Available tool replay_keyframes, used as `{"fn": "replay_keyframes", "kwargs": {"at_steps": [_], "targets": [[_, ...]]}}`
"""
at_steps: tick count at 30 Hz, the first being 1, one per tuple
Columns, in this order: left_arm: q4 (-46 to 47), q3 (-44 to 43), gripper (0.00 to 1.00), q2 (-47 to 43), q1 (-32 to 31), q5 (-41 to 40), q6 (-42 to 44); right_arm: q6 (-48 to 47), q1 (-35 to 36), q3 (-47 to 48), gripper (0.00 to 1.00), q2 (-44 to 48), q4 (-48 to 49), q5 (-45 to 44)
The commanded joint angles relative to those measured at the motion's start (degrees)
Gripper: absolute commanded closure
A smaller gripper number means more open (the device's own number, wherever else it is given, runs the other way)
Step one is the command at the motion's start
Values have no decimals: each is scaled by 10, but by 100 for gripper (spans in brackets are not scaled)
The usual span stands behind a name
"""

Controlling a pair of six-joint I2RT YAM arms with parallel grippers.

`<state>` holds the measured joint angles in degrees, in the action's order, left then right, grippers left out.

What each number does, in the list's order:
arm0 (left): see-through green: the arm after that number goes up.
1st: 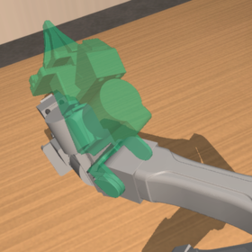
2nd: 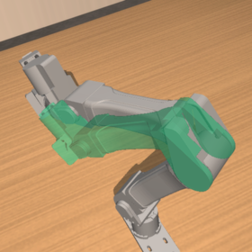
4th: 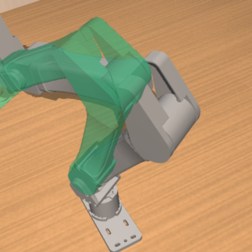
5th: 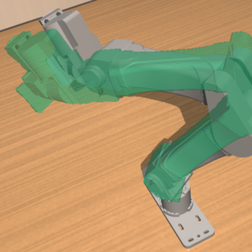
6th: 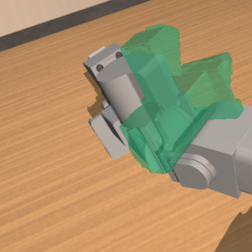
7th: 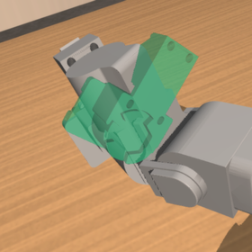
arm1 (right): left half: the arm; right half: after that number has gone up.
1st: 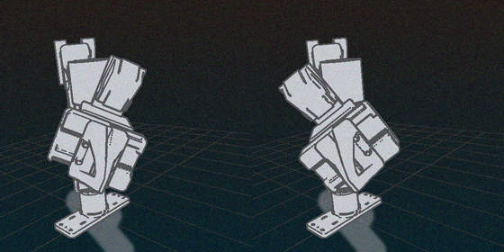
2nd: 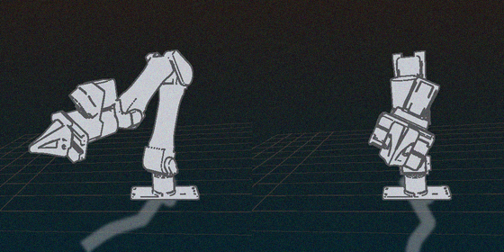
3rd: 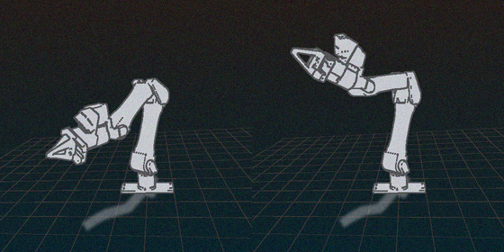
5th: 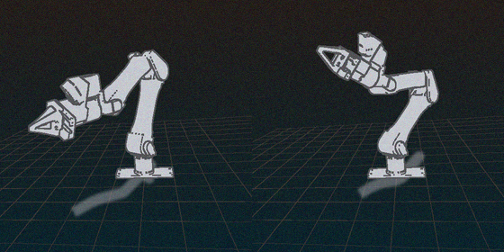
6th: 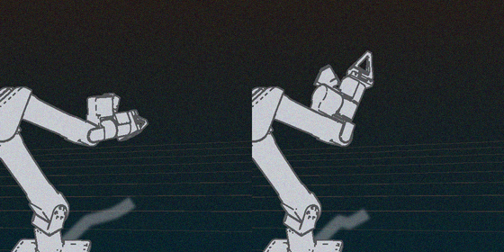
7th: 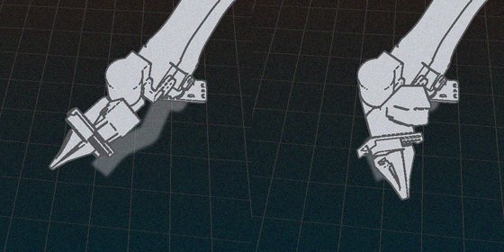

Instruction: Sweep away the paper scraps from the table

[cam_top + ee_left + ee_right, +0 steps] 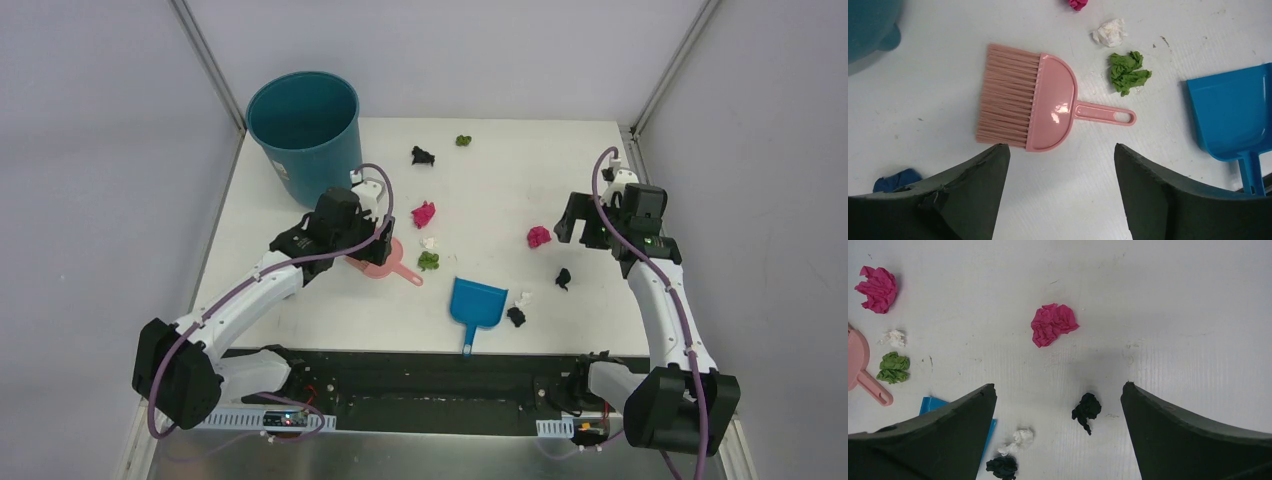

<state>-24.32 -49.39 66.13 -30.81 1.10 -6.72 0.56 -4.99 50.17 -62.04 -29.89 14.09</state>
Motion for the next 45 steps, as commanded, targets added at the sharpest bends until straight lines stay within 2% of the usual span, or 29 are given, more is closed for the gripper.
{"fn": "replay_keyframes", "kwargs": {"at_steps": [1,6,16,21,25,28,31,37,40,43,45], "targets": [[-8,-23,22,14,-4,-47,-16,10,-2,16,0,12,29,2],[-2,-15,29,57,-19,-33,-23,-51,-3,-2,0,19,30,36],[-30,-19,31,132,-88,-76,-53,-80,-5,-22,2,46,23,105],[-50,-41,32,185,-93,-74,-76,-89,-5,-25,2,44,22,112],[-49,-61,32,176,-93,-111,-165,-87,-4,-22,2,32,21,124],[-44,-51,24,132,-93,-223,-245,-86,-5,-23,3,29,21,130],[-29,-28,22,93,-93,-306,-317,-86,-4,-23,3,31,19,134],[-40,7,29,76,-92,-365,-456,-89,-4,-20,3,38,13,137],[-53,41,41,70,-92,-394,-560,-88,-4,-20,3,39,7,147],[-53,53,45,78,-92,-399,-597,-90,-3,-20,3,41,3,158],[-52,58,45,86,-92,-411,-615,-91,-2,-19,3,42,1,160]]}}
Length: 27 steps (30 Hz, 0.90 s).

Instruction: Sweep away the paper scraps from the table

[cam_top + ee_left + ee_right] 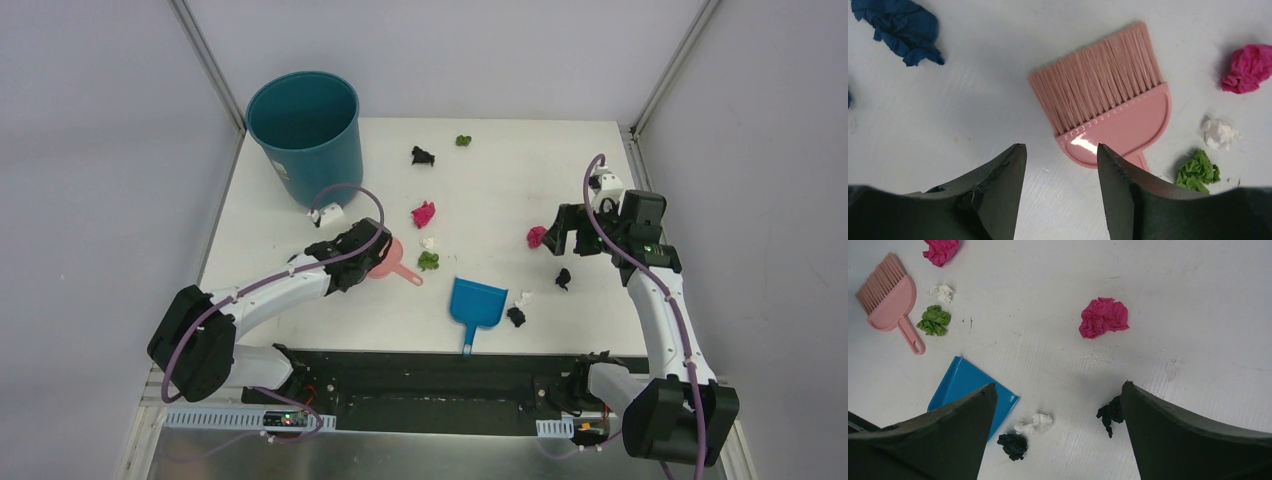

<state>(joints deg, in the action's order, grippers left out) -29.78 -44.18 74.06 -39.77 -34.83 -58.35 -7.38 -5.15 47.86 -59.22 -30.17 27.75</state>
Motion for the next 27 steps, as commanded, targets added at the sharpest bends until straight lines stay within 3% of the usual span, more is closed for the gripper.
{"fn": "replay_keyframes", "kwargs": {"at_steps": [1,9,21,23,27], "targets": [[5,10,45,9,0,-59,-111,-13,0,5,3,14,2,23],[62,37,53,48,55,26,-148,-26,0,7,3,14,-15,26],[102,4,56,131,87,61,-123,-39,3,16,3,1,-31,31],[107,-2,64,143,87,64,-113,-39,3,24,3,3,-39,44],[109,-10,98,151,87,77,-94,-38,3,25,3,3,-43,68]]}}
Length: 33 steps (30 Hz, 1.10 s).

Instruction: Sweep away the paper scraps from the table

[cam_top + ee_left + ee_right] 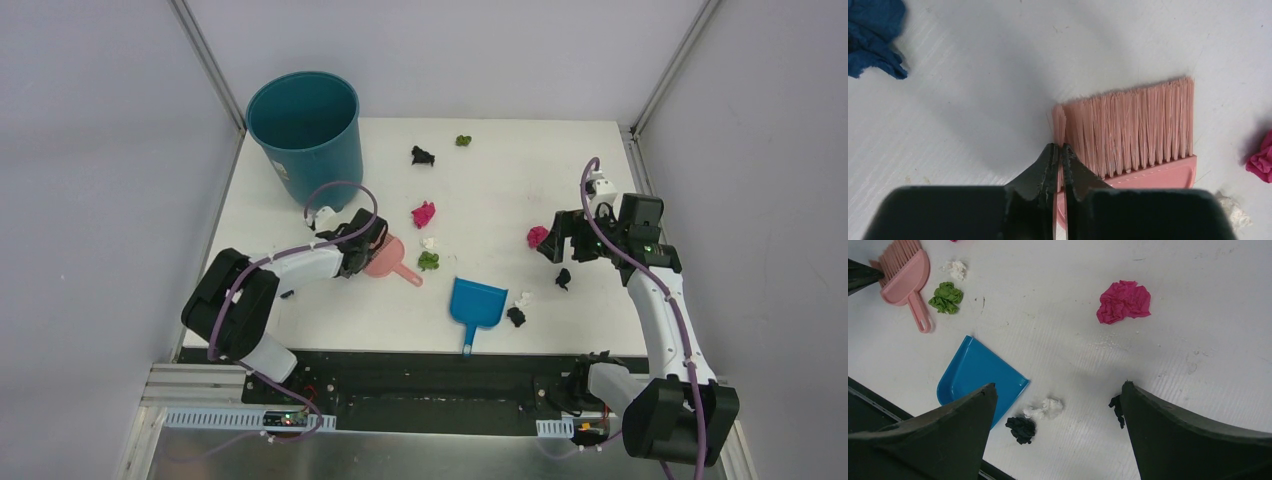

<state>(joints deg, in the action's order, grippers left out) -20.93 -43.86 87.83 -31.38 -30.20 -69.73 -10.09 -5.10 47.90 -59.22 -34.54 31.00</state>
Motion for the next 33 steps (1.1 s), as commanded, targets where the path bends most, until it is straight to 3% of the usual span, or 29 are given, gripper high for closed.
{"fn": "replay_keyframes", "kwargs": {"at_steps": [1,7,13,15,18,20,27,30,33], "targets": [[21,-13,100,11,3,34,22,-10,3,22,3,2,3,35],[25,8,100,-61,-1,32,64,-4,5,19,3,0,4,66],[96,60,100,-242,-4,21,189,47,36,31,10,-6,29,78],[124,73,100,-290,-4,35,240,45,49,44,10,-20,26,117],[167,83,100,-334,-4,80,308,38,99,66,10,-49,24,203],[175,85,100,-349,-4,104,319,39,149,95,10,-77,13,208],[146,70,100,-377,-5,146,194,26,302,184,8,-148,-16,69],[124,73,100,-386,-5,132,104,17,362,224,7,-180,-37,-4],[124,86,100,-390,-4,133,-2,21,399,264,6,-221,-61,-21]]}}
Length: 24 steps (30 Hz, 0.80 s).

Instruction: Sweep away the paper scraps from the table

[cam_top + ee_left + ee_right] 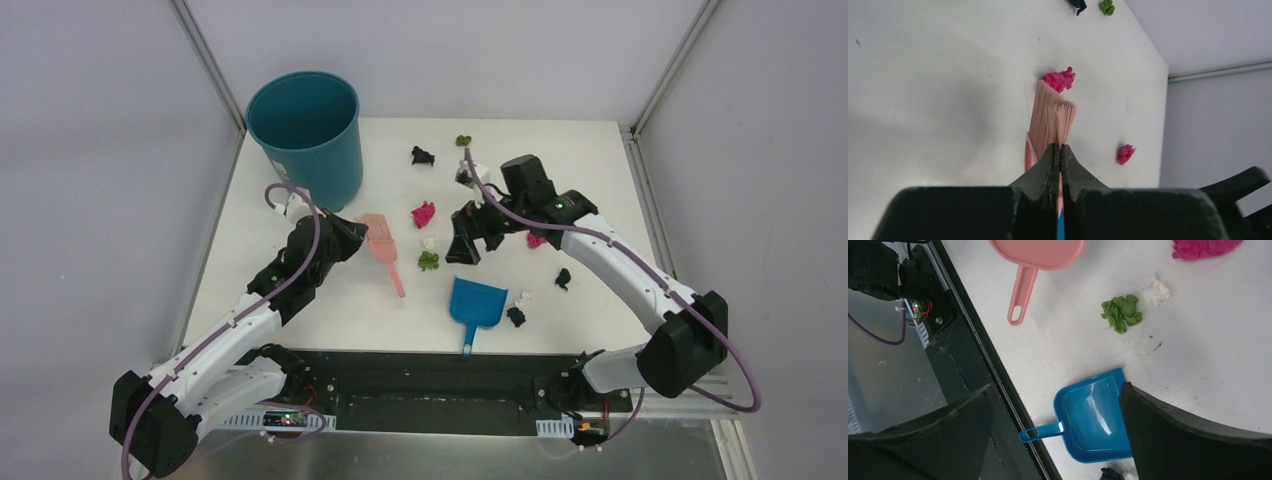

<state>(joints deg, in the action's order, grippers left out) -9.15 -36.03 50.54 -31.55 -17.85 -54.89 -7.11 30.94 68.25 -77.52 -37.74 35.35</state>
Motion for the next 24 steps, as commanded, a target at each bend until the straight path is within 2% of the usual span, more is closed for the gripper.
{"fn": "replay_keyframes", "kwargs": {"at_steps": [1,5,10,18,24], "targets": [[10,11,100,-15,-3,16,-176,4,42,73,6,-53,-34,-49],[10,23,100,-9,-3,32,-279,44,68,100,6,-94,-34,-31],[49,53,100,-1,-3,38,-381,-19,142,148,7,-114,-85,-143],[53,46,100,25,-3,71,-455,-110,220,152,17,-117,-97,-271],[57,35,100,38,-3,96,-481,-176,270,126,23,-111,-94,-316]]}}
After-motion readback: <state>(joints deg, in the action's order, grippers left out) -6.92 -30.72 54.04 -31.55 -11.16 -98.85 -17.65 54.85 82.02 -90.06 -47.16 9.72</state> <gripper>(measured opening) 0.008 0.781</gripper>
